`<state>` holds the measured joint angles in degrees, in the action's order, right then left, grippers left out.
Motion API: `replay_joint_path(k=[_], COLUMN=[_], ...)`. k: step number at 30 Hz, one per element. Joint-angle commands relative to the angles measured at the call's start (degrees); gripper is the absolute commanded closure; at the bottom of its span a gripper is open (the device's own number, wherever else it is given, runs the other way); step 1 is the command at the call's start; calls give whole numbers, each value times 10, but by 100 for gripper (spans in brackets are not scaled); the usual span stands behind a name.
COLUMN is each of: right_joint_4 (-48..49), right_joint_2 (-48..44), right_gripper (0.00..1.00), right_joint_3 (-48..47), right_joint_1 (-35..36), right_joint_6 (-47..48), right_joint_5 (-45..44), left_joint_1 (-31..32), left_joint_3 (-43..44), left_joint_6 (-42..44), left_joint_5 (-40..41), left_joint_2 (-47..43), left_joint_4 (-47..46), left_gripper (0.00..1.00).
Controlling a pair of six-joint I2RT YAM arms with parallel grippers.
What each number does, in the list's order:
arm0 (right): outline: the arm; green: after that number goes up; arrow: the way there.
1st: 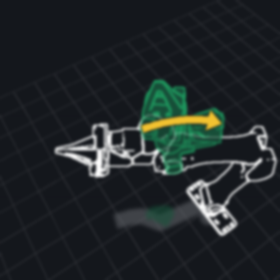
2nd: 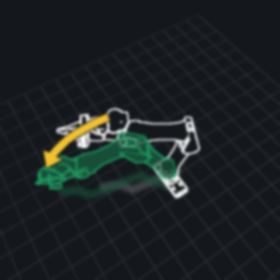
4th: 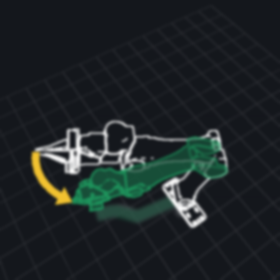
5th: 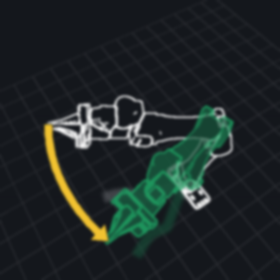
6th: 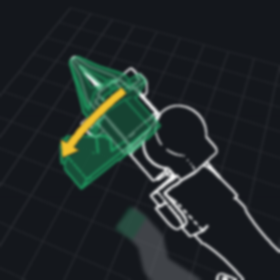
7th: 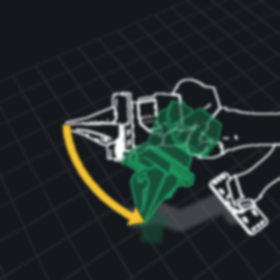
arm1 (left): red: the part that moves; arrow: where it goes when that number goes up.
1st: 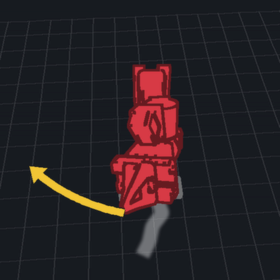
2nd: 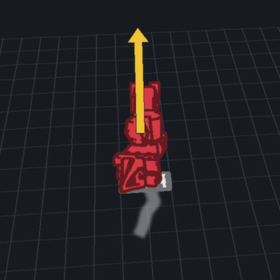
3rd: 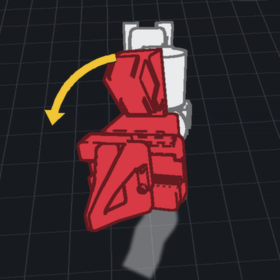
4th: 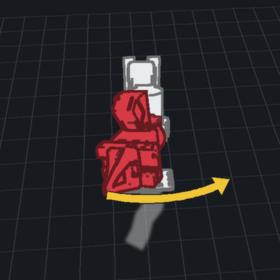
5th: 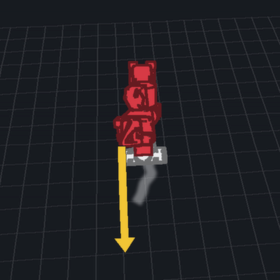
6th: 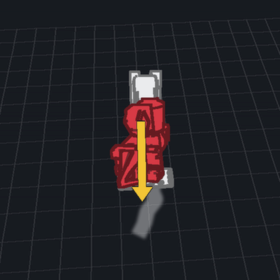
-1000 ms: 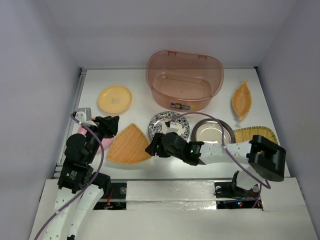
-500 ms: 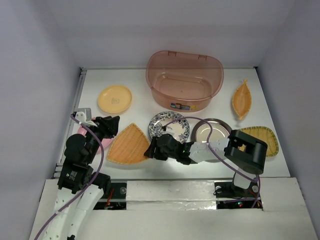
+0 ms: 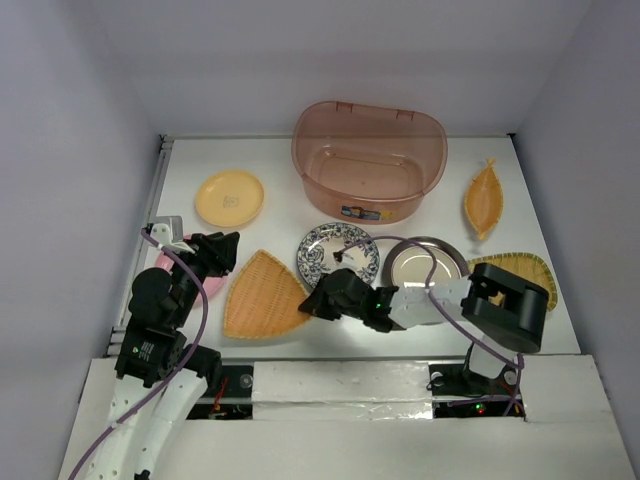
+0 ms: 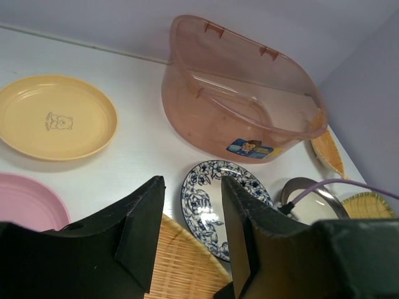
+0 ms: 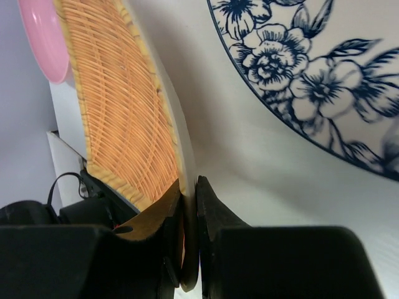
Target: Place the plates into the plastic bin on the countertop
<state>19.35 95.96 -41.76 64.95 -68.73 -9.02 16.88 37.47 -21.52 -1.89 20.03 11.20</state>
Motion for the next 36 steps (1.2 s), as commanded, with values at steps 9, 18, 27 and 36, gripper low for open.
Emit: replay_joint_path(k=[9, 18, 27, 36], right_joint_4=[-159, -173, -248, -354], right_joint_2=[-310, -373, -132, 61], right_gripper=[100, 100, 100, 100], right_joint_3=[-42, -139, -393, -577], right_joint_1=[-24, -293, -447, -490], right_joint_6=[136, 293, 358, 388], right_joint_5=[-143, -66, 67, 127], left_joint_1=[2, 2, 2, 12], left_joint_3=[16, 14, 10, 10], left_joint_6=[-1, -2, -2, -2], left_joint_5=[49, 37, 32, 36], left_joint_2=[-7, -9, -22, -30], left_joint_4=[1, -5, -7, -6], left_gripper=[61, 60, 58, 56])
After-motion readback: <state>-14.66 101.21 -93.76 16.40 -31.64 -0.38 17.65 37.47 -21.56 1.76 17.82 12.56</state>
